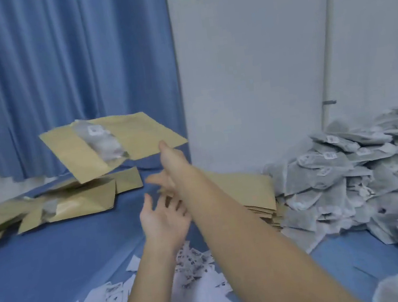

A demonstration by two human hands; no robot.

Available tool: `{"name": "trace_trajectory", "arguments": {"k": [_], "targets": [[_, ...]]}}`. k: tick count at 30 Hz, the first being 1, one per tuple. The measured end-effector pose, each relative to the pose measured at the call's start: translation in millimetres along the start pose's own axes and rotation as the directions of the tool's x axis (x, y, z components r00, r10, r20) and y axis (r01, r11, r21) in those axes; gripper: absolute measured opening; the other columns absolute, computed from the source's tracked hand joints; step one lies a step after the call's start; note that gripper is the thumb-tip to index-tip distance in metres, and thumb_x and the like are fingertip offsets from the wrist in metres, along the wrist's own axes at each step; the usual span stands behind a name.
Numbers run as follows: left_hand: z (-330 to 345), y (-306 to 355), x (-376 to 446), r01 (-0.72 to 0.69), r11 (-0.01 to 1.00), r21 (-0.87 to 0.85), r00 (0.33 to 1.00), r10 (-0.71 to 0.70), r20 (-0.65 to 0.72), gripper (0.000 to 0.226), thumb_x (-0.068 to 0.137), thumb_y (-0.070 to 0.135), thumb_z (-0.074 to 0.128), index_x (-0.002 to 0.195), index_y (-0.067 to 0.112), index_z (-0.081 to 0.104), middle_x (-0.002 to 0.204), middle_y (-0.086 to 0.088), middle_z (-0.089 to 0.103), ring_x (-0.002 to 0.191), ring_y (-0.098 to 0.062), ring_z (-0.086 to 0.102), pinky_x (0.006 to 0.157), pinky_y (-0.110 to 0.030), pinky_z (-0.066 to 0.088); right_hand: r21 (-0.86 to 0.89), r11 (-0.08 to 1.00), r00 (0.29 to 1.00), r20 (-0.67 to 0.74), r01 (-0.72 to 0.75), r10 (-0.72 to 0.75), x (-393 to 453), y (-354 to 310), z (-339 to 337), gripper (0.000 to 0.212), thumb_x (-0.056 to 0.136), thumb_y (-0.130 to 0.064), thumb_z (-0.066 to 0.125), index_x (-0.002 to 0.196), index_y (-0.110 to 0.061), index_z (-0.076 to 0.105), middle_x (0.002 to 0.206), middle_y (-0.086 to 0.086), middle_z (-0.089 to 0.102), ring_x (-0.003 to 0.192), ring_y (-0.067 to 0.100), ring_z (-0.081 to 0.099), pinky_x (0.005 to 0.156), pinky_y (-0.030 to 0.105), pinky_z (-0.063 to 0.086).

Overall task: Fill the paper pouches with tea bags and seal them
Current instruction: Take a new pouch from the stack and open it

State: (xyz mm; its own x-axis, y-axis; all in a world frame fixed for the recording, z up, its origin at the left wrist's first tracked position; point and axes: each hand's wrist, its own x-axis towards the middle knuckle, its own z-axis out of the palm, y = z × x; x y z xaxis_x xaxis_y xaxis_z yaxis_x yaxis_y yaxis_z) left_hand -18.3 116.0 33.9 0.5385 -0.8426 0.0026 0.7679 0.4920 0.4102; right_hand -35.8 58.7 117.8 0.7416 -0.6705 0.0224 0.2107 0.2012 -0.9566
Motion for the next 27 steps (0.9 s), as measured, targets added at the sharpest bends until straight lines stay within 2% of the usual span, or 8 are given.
{"name": "trace_trajectory", "arguments": {"k": [4,9,12,15,18,21,24,27], "targets": [[-15.7,10.0,22.0,0.035,0.993,0.113,0.993,-0.022,-0.114,0.031,0.099,0.043,0.038,0.086,0.017,0.048,0.078,-0.006,0.066,0.063,-0.021,0.059,0.054,-0.030,0.051,-0.040,0.999,0.992,-0.122,-0.034,0.029,33.2,32.1,0.4,0.030,0.093,-0.038,0.048,0.104,-0.011,0.045,0.078,0.004,0.048,0.097,0.030,0.062,0.083,0.038,0.055],[-24.3,-10.4,49.5,0.115,0.975,0.188,0.977,-0.077,-0.201,0.034,0.098,0.037,0.045,0.124,0.015,0.049,0.136,-0.012,0.044,0.119,-0.038,0.048,0.099,-0.051,0.039,-0.454,0.891,0.954,-0.264,0.006,-0.141,58.0,63.0,-62.8,0.041,0.090,-0.030,0.048,0.124,-0.006,0.053,0.100,0.010,0.059,0.113,0.032,0.055,0.103,0.042,0.041],[-30.3,-23.5,65.1,0.149,0.969,0.196,0.955,-0.090,-0.281,0.059,0.097,0.034,0.049,0.147,0.013,0.027,0.148,-0.015,0.035,0.130,-0.041,0.039,0.105,-0.053,0.035,-0.891,0.454,0.913,-0.191,-0.006,-0.362,67.7,74.9,-112.4,0.048,0.092,-0.032,0.048,0.135,-0.009,0.044,0.132,0.011,0.051,0.126,0.027,0.045,0.103,0.029,0.032],[-35.6,-32.3,74.9,0.174,0.971,0.162,0.942,-0.117,-0.314,0.065,0.096,0.030,0.053,0.150,0.014,0.020,0.148,-0.018,0.033,0.131,-0.042,0.039,0.101,-0.052,0.037,-0.990,-0.112,0.940,-0.041,-0.084,-0.338,70.5,86.2,-160.7,0.075,0.088,-0.056,0.047,0.143,-0.009,0.026,0.146,0.011,0.034,0.134,0.028,0.030,0.109,0.039,0.024],[-38.4,-38.4,79.7,0.203,0.963,0.177,0.929,-0.132,-0.345,0.068,0.093,0.022,0.059,0.148,0.012,0.021,0.145,-0.022,0.035,0.127,-0.043,0.042,0.100,-0.050,0.041,-0.936,-0.306,0.978,-0.130,-0.175,-0.163,66.6,97.3,-191.2,0.096,0.082,-0.071,0.040,0.149,-0.013,0.004,0.152,0.011,0.026,0.142,0.026,0.017,0.114,0.043,0.010],[-40.7,-47.2,79.9,0.229,0.945,0.235,0.925,-0.136,-0.354,0.057,0.091,0.017,0.061,0.141,0.008,0.035,0.142,-0.022,0.037,0.123,-0.041,0.046,0.096,-0.045,0.045,-0.906,-0.403,0.965,-0.020,-0.128,-0.261,53.7,104.7,-199.0,0.073,0.093,-0.055,0.039,0.146,-0.010,0.018,0.124,0.010,0.058,0.120,0.025,0.048,0.109,0.036,0.025],[-36.8,-60.2,72.7,0.274,0.920,0.281,0.931,-0.180,-0.318,0.032,0.087,0.020,0.065,0.115,0.008,0.053,0.125,-0.021,0.049,0.121,-0.038,0.048,0.099,-0.045,0.045,-0.843,-0.537,0.798,0.296,-0.040,-0.524,32.8,115.9,-194.4,0.047,0.073,-0.037,0.077,0.114,-0.018,0.065,0.066,0.001,0.068,0.066,0.020,0.065,0.077,0.026,0.050],[-26.7,-65.5,61.7,0.290,0.888,0.357,0.951,-0.227,-0.208,0.034,0.082,0.028,0.068,0.111,0.014,0.057,0.114,-0.019,0.061,0.108,-0.041,0.059,0.097,-0.052,0.046,-0.882,-0.469,0.561,0.408,0.039,-0.721,12.1,133.1,-188.0,0.038,0.060,-0.014,0.082,0.097,-0.020,0.074,0.057,0.002,0.061,0.056,0.021,0.062,0.067,0.031,0.055]]}}
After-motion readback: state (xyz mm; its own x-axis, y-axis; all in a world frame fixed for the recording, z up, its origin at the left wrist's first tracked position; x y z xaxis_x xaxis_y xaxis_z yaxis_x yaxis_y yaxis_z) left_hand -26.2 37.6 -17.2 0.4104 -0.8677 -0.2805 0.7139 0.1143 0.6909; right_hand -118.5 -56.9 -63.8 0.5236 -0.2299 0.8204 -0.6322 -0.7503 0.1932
